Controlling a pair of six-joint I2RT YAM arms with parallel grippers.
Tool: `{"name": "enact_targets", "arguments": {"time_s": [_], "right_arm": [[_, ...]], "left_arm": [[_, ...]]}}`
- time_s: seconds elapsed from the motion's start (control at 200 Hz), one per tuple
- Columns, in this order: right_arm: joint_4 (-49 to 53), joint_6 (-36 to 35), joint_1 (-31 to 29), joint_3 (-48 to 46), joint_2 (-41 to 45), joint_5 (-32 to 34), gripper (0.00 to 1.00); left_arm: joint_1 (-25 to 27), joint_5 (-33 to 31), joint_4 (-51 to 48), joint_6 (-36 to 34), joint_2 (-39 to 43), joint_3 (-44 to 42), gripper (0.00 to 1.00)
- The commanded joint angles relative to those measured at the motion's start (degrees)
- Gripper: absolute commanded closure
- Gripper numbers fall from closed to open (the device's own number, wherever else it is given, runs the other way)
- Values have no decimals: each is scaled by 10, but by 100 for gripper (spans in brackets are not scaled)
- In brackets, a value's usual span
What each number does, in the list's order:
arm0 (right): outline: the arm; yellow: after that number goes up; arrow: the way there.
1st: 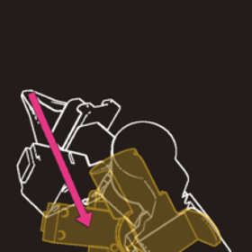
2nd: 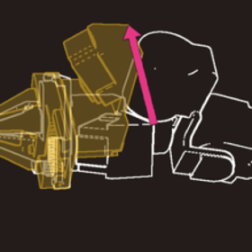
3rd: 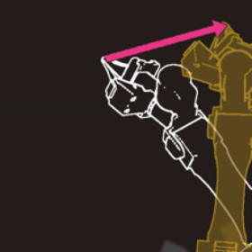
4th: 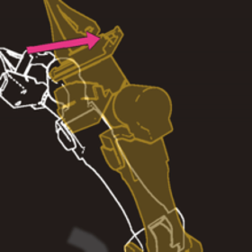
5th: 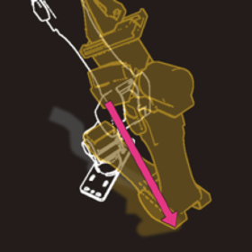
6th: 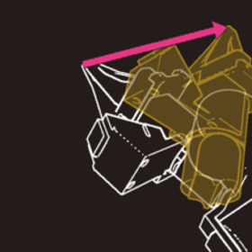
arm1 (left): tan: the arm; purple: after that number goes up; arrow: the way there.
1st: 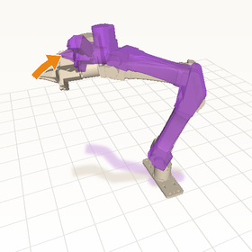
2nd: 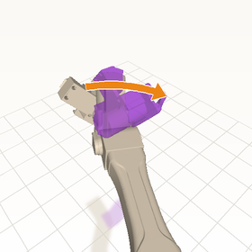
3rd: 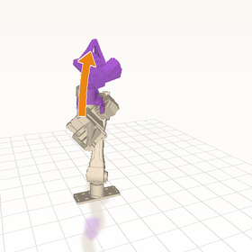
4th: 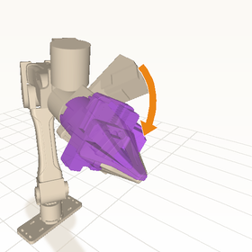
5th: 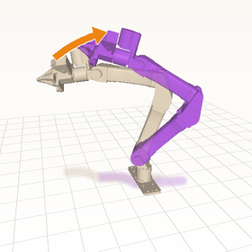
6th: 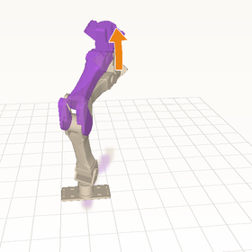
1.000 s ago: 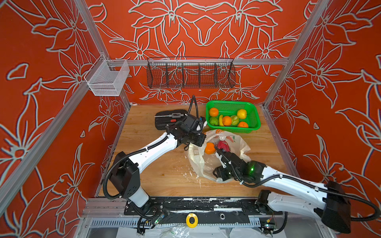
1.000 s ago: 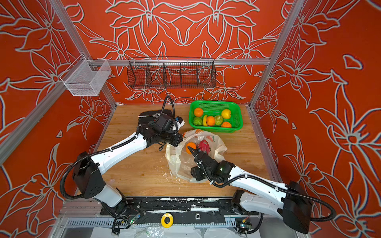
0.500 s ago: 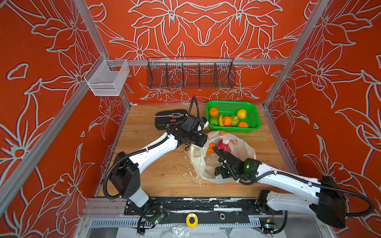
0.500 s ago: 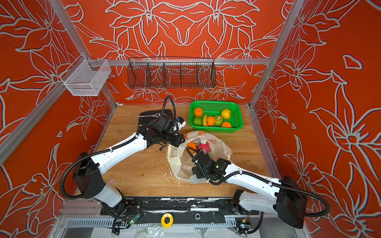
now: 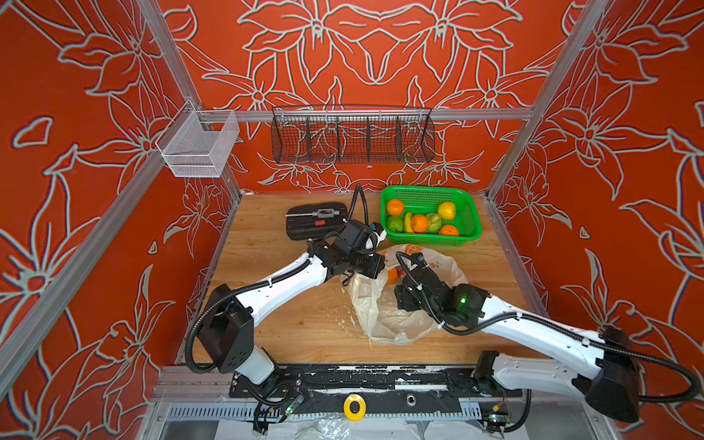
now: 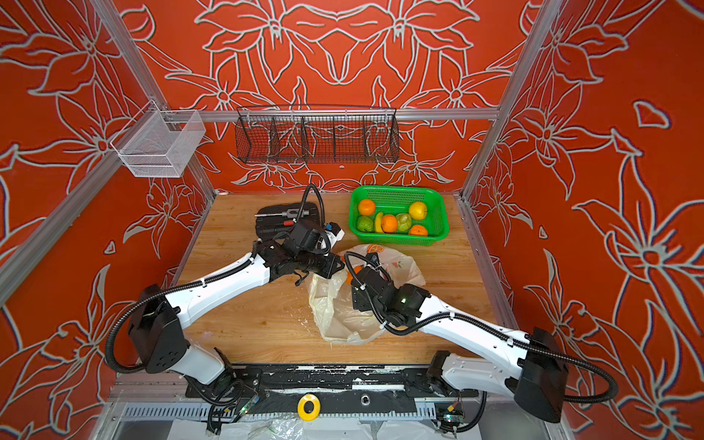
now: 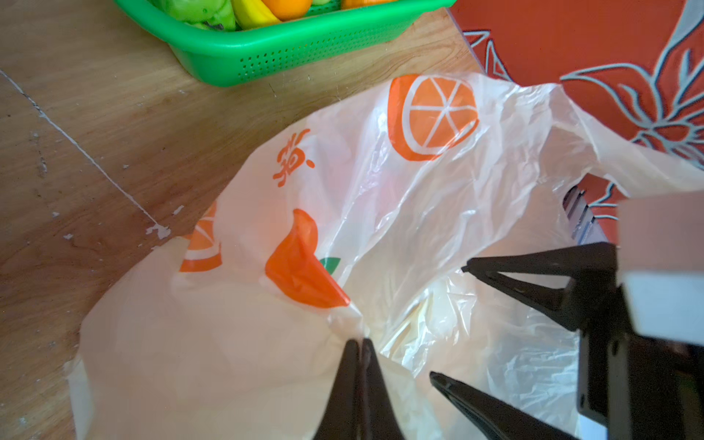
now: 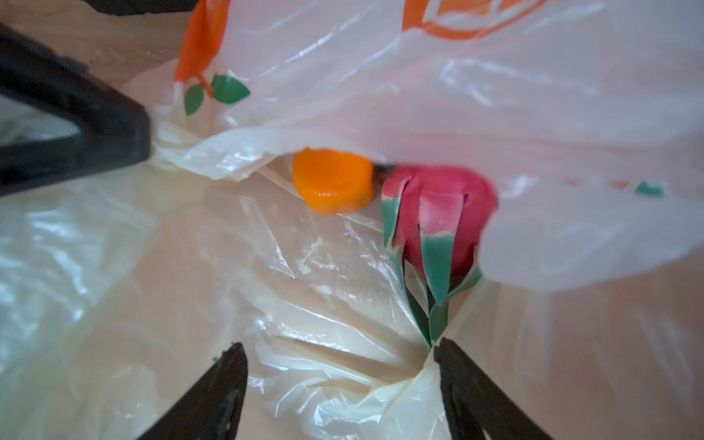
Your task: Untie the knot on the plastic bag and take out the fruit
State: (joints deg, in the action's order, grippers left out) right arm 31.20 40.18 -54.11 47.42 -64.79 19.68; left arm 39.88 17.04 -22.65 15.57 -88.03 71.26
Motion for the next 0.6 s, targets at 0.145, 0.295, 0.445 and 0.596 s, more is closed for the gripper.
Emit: {"name": "enact_targets", "arguments": {"time_s": [0.145, 0.295, 0.445, 0.596], "right_arm": [[-121, 28, -1, -13, -67, 8, 18], [-132, 43, 12, 6, -137, 3, 18], [-157, 20, 19, 26, -192, 2, 18], [-166, 5, 33, 43, -231, 0, 17]], "left_arm": [[6, -14, 11, 4, 16, 4, 100], [6, -32, 3, 4, 14, 8, 100], [6, -66, -4, 11, 17, 8, 100], [5, -107, -2, 21, 32, -4, 100]]}}
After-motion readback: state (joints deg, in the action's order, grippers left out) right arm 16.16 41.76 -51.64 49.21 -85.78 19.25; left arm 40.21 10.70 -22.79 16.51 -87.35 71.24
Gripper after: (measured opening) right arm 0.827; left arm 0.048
